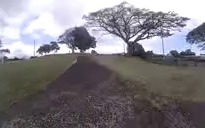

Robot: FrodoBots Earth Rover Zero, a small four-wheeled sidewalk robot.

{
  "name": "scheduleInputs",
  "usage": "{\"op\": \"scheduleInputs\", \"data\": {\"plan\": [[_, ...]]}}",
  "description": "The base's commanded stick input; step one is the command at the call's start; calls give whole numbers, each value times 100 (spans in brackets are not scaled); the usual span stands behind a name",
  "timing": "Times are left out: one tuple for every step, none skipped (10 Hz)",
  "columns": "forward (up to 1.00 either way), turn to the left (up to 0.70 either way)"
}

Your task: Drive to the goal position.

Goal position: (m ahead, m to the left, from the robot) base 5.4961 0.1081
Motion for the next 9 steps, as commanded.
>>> {"op": "scheduleInputs", "data": {"plan": [[50,0],[50,0],[50,0],[50,0],[50,17],[50,50],[50,49],[50,27],[50,4]]}}
